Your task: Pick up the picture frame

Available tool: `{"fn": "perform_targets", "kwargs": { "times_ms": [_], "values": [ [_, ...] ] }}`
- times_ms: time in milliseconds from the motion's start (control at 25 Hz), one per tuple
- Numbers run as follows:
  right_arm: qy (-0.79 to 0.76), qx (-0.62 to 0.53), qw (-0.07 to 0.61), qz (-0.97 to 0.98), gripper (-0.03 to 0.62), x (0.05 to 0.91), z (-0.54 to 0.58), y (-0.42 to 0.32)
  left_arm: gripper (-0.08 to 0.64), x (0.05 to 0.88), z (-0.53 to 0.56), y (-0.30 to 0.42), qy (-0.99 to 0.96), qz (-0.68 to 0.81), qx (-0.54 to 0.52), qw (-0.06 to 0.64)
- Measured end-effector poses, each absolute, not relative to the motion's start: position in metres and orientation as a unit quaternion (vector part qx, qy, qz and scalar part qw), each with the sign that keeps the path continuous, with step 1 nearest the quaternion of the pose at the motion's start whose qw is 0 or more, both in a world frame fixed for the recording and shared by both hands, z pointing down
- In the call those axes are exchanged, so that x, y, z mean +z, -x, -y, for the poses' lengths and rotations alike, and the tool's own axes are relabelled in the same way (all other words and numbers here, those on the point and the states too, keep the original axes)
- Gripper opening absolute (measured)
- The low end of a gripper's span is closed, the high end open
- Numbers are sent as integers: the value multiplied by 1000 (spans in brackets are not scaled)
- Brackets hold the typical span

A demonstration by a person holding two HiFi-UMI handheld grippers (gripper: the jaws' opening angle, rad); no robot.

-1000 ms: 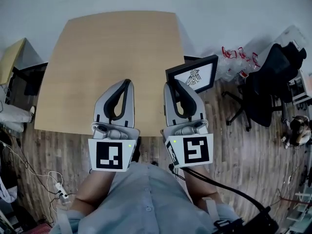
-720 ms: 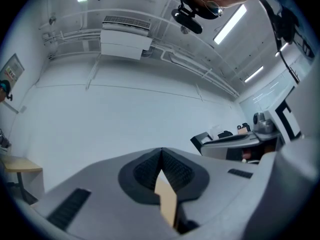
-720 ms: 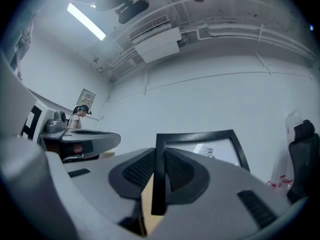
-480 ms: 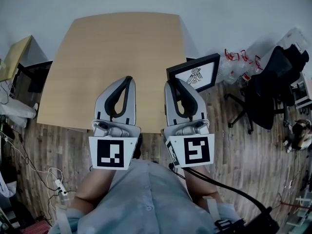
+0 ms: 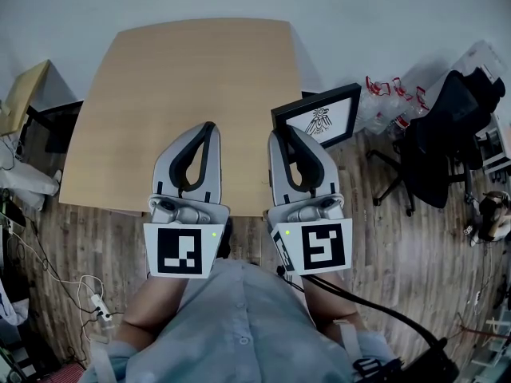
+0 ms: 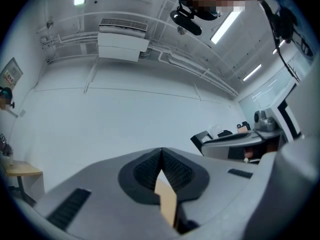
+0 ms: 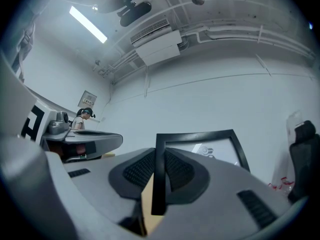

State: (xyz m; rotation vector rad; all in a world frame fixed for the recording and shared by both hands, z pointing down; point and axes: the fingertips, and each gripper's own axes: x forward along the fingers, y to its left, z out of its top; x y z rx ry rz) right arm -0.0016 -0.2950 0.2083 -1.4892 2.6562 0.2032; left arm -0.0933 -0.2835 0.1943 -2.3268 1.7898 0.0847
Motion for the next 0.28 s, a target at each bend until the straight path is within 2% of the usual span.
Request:
{"fn": "perform_targets", "kwargs": {
  "times_ms": [280],
  "values": [
    [487, 66, 44, -870, 58, 208, 296, 0, 2, 193, 285, 90, 790, -602, 25, 109]
  ]
}}
